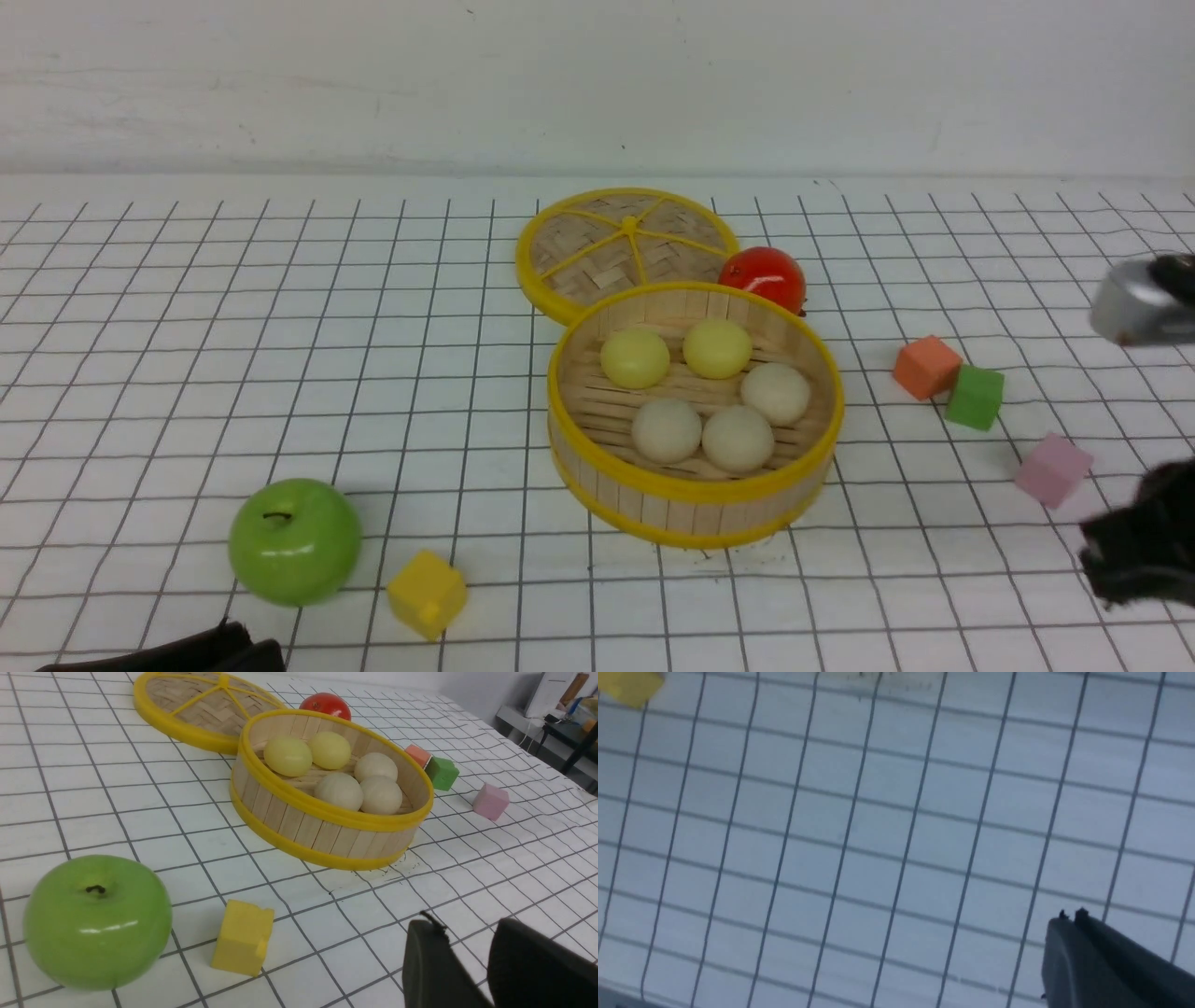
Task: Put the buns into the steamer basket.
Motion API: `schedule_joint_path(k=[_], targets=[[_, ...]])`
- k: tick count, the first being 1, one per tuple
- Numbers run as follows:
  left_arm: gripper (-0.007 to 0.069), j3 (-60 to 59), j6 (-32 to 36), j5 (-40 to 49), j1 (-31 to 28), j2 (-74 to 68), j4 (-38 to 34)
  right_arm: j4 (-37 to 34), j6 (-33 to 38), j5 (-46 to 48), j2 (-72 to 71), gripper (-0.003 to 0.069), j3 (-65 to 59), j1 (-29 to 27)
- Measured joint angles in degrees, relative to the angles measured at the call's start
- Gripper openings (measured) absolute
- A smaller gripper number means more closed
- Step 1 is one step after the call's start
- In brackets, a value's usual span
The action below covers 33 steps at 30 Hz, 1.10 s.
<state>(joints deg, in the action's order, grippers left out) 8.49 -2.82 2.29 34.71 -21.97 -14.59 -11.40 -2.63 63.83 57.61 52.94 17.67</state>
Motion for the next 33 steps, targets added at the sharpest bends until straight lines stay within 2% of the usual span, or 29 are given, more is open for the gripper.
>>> schedule_joint_path(k=[4,7,10,11,14,17,19,33], targets=[[0.0194,0.00,0.00,0.00,0.00,0.00,0.00,1.93,0.00,5.53,-6.32,-0.0020,-0.62,0.00],[0.0196,0.00,0.00,0.00,0.00,0.00,0.00,5.30,0.00,3.66,-12.16,-0.0020,-3.26,-0.07],[0.0197,0.00,0.00,0.00,0.00,0.00,0.00,7.66,0.43,-4.30,-19.83,-0.0020,-9.87,-2.11],[0.0199,0.00,0.00,0.00,0.00,0.00,0.00,8.88,0.99,-13.16,-26.25,-0.0020,-16.40,-4.68],[0.0200,0.00,0.00,0.00,0.00,0.00,0.00,9.42,2.18,-26.91,-39.69,-0.0020,-30.97,-9.67],[0.0202,0.00,0.00,0.00,0.00,0.00,0.00,9.64,2.63,-34.95,-47.87,-0.0020,-40.44,-11.91],[0.0204,0.00,0.00,0.00,0.00,0.00,0.00,9.03,2.33,-40.54,-56.34,-0.0020,-51.24,-13.37],[0.0218,0.00,0.00,0.49,0.00,-0.12,0.00,7.46,1.54,-40.74,-58.21,-0.0017,-53.78,-13.63]])
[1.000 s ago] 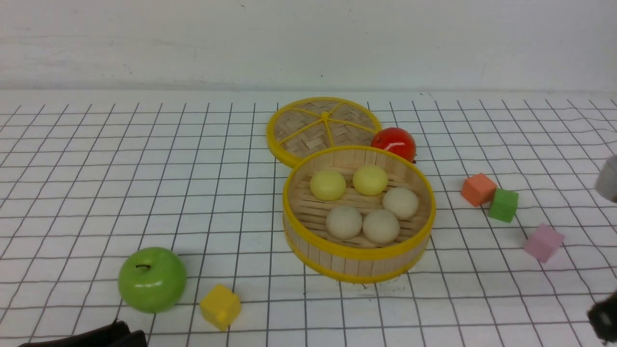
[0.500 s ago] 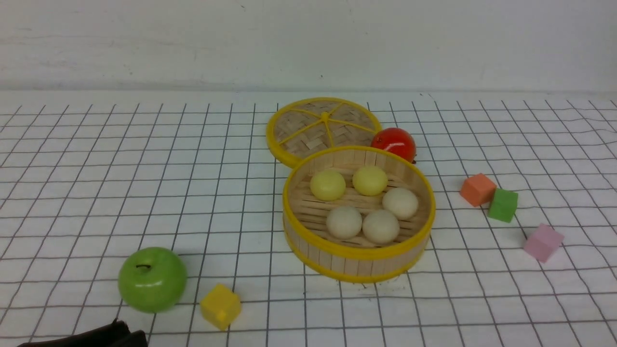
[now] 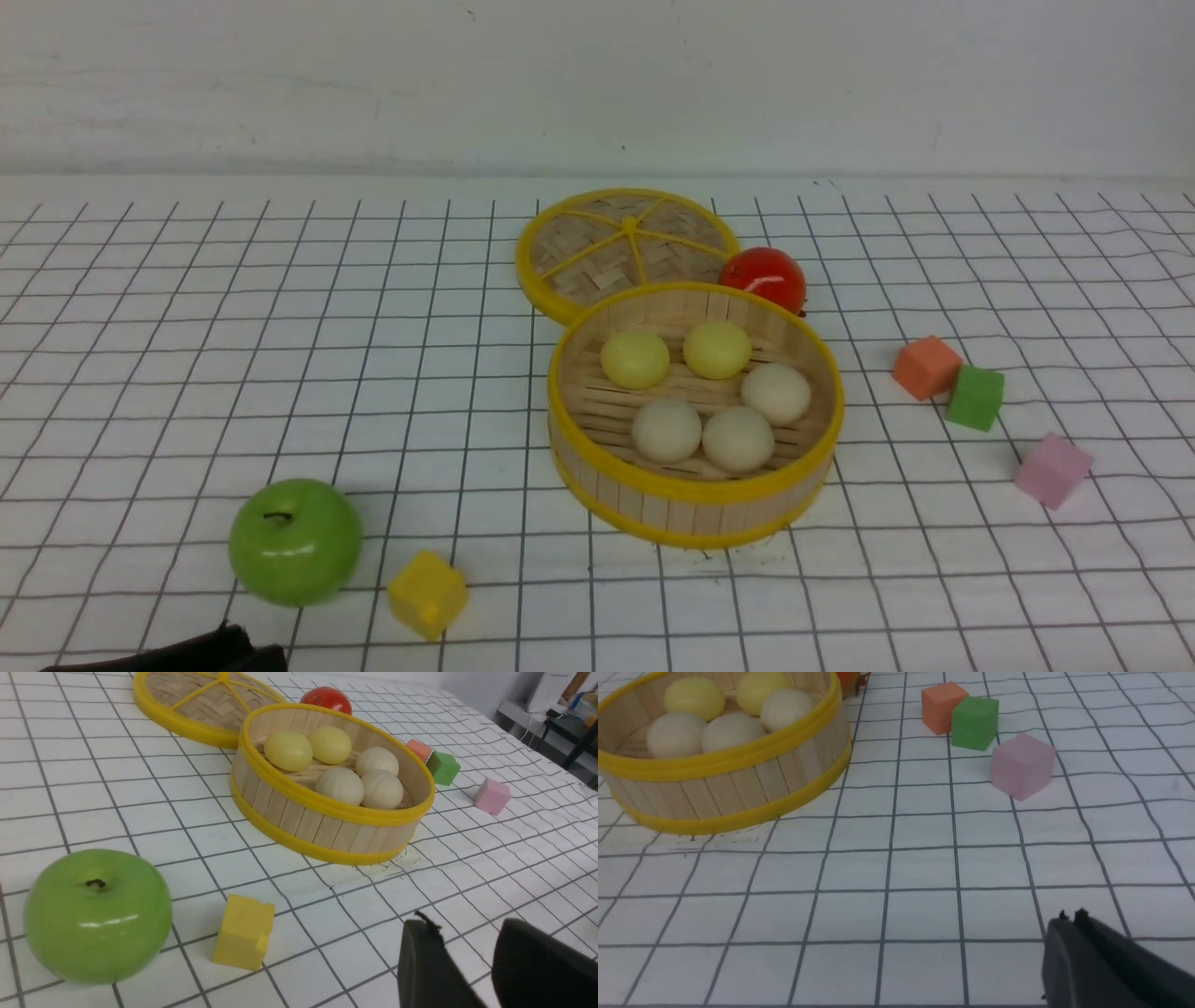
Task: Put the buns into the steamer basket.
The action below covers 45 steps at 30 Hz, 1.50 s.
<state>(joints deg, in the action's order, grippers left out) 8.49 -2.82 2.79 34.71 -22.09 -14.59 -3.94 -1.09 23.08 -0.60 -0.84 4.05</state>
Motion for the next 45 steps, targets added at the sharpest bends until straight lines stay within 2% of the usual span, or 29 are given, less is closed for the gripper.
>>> schedule_joint_path(k=[21,23,29,30,31,33,37,41,44,45], targets=[[0.0235,-0.07,0.00,-1.24,-0.46,0.15,0.47,-0.02,-0.01,-0.25,0.00,0.0000,-0.07,0.00],[0.0235,-0.07,0.00,-2.79,-2.89,1.52,0.77,-0.02,-0.06,-0.25,0.00,0.0000,-0.07,0.00],[0.0209,-0.15,-0.02,-2.79,-19.33,13.06,1.12,-0.02,-0.06,-0.25,0.00,0.0003,-0.07,0.00],[0.0208,-0.25,-0.02,-2.79,-19.81,13.06,1.12,-0.02,-0.06,-0.25,0.00,0.0003,-0.07,0.00],[0.0206,-1.14,-0.02,-2.79,-23.23,16.37,1.12,-0.02,-0.06,-0.25,0.00,0.0004,-0.07,0.00],[0.0203,-3.33,-0.36,-2.32,-26.29,20.27,1.12,-0.02,-0.06,-0.25,0.00,0.0006,-0.07,0.00],[0.0145,-8.22,-3.29,-2.17,-28.23,22.64,1.76,-0.02,-0.11,-0.30,-0.05,0.0011,-0.07,0.00],[-0.0013,-9.91,-6.10,10.39,-28.58,22.65,6.32,-0.02,-0.17,-0.32,-0.05,0.0017,-0.07,0.00],[-0.0013,-10.26,-6.48,18.47,-28.58,22.65,8.22,-0.02,-0.20,-0.36,-0.05,0.0022,-0.07,0.00],[-0.0013,-10.26,-6.55,18.47,-28.58,22.65,8.22,-0.02,-0.20,-0.36,-0.05,0.0022,-0.07,0.00]])
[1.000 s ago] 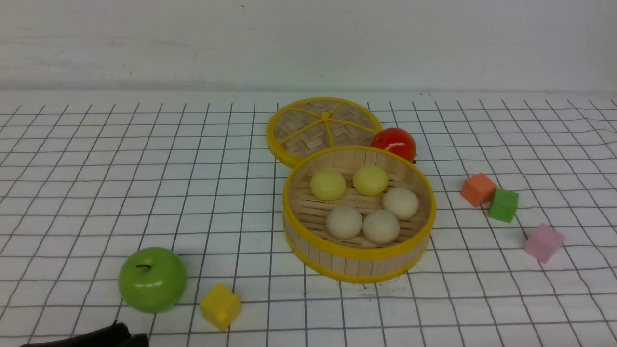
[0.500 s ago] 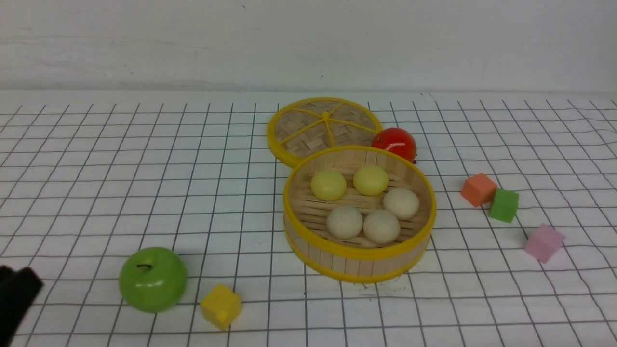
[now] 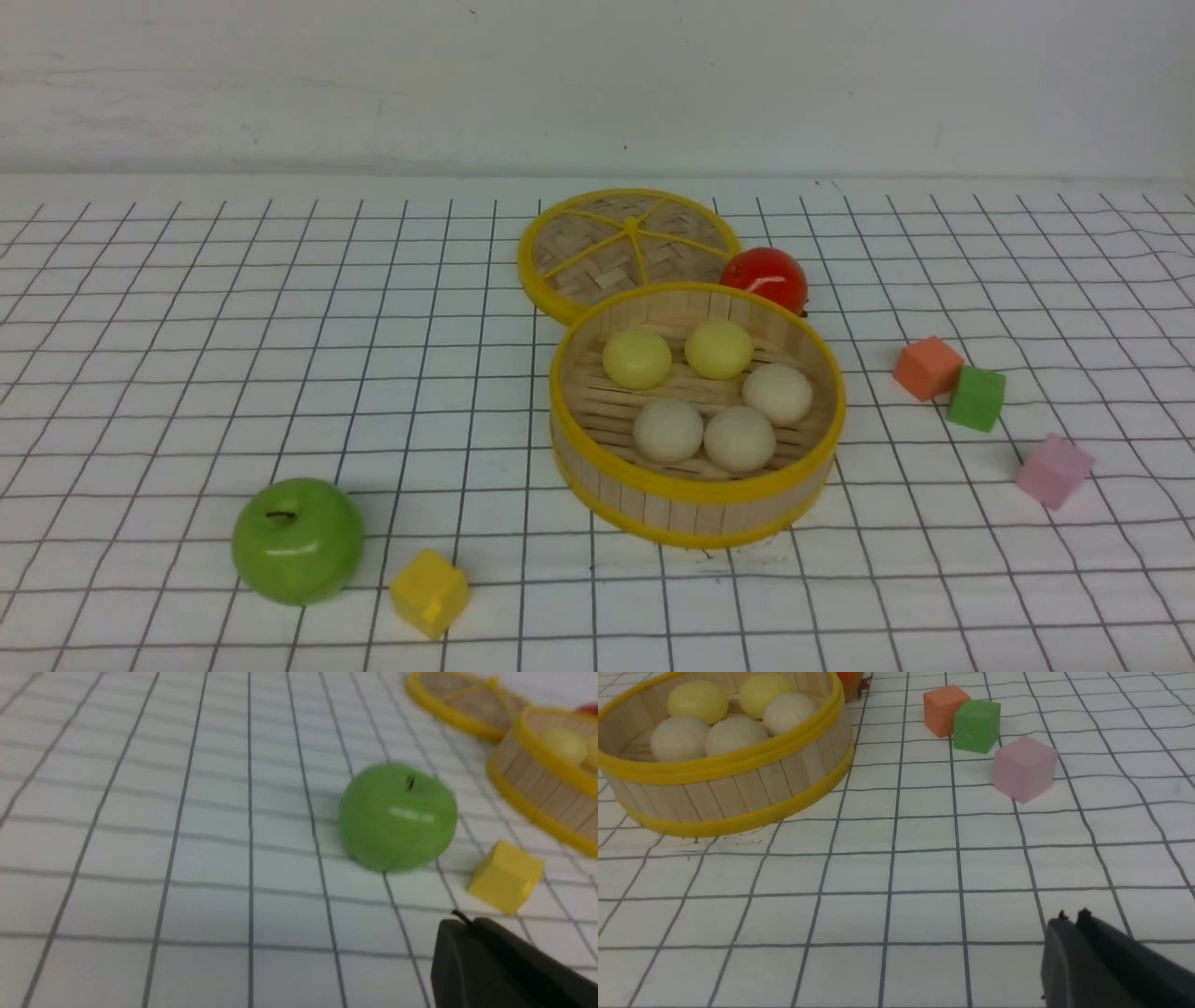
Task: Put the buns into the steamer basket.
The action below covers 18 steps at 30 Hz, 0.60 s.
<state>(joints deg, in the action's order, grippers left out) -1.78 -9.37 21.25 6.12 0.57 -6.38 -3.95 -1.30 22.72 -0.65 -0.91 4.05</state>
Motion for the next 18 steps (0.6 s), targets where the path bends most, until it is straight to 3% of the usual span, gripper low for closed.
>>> schedule_joint_path(k=[18], targets=[[-0.0013,0.00,-3.59,0.56,0.00,0.00,-0.73,0.00,0.00,-0.20,0.00,0.0048,-0.07,-0.05]])
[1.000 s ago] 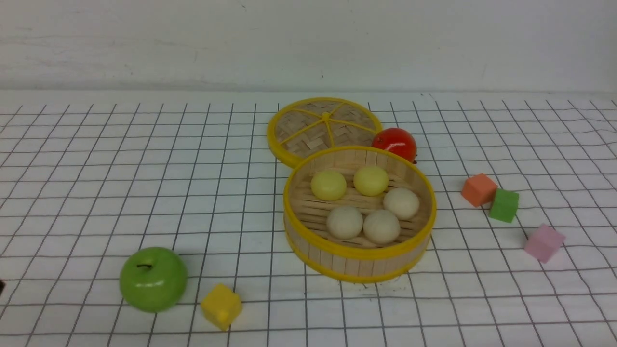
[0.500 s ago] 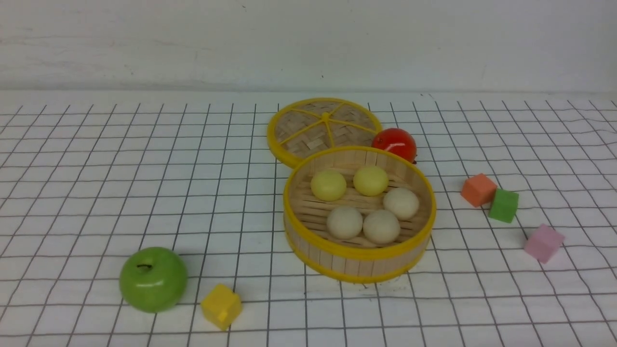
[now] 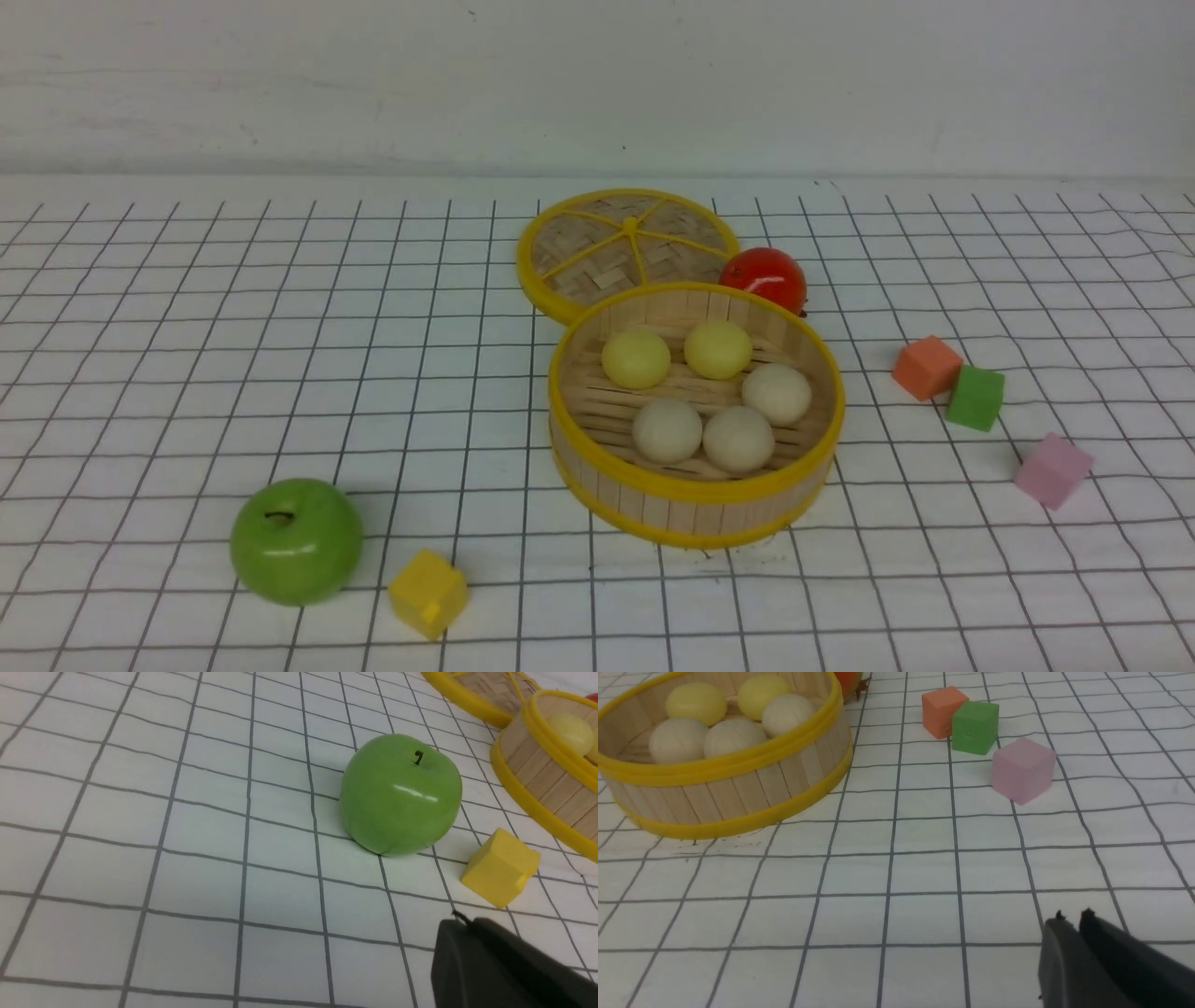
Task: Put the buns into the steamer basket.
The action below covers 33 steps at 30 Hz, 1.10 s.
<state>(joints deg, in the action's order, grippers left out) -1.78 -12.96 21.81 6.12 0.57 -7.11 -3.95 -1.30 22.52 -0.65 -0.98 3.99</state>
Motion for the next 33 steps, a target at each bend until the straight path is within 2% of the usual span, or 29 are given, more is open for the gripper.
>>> schedule_joint_path(k=[33], targets=[[-0.0013,0.00,0.00,-0.05,0.00,0.00,0.00,-0.05,0.00,-0.02,0.00,0.0085,0.00,0.03]])
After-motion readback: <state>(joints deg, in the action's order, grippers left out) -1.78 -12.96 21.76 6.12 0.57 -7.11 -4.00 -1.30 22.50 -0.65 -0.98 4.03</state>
